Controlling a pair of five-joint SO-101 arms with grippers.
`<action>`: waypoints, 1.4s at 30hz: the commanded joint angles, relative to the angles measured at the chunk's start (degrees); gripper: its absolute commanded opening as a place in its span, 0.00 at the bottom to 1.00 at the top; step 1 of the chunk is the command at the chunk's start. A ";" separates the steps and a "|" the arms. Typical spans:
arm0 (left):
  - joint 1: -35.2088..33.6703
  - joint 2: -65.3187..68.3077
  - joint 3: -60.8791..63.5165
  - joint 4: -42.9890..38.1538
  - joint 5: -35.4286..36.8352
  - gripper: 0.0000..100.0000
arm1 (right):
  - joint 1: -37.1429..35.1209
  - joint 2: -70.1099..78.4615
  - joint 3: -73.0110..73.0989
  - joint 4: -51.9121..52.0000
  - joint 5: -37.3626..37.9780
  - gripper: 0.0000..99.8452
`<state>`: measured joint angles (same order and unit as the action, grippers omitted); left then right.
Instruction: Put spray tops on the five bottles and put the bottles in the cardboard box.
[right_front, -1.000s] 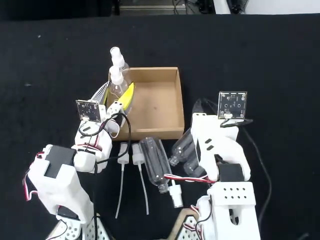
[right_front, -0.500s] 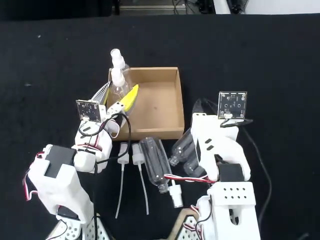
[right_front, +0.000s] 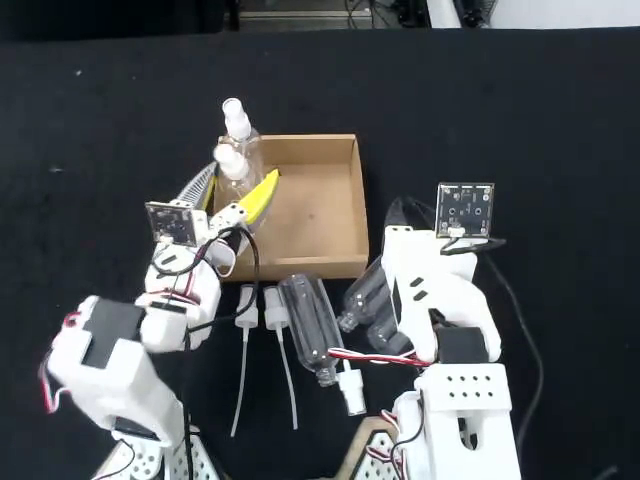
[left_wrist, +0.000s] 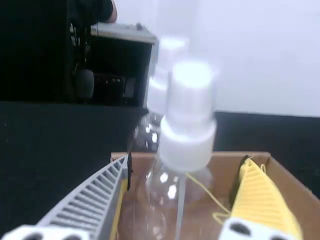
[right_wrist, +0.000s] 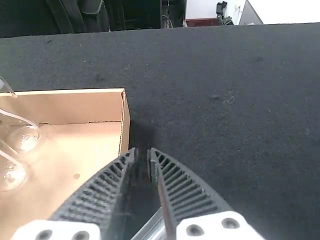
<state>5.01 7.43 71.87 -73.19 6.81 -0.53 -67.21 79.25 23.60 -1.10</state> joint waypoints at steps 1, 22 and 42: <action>-0.66 -10.81 2.42 6.86 -0.35 0.31 | 0.97 -1.45 -0.40 -1.67 0.18 0.03; -0.40 -44.75 -17.45 97.49 0.09 0.31 | 0.97 -1.27 -0.31 -1.67 0.18 0.03; 2.51 -42.73 -20.26 106.81 -0.26 0.18 | 0.97 -1.36 -0.31 -1.67 0.18 0.03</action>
<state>5.89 -35.03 54.29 33.63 6.81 -0.53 -67.21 79.25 23.60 -1.10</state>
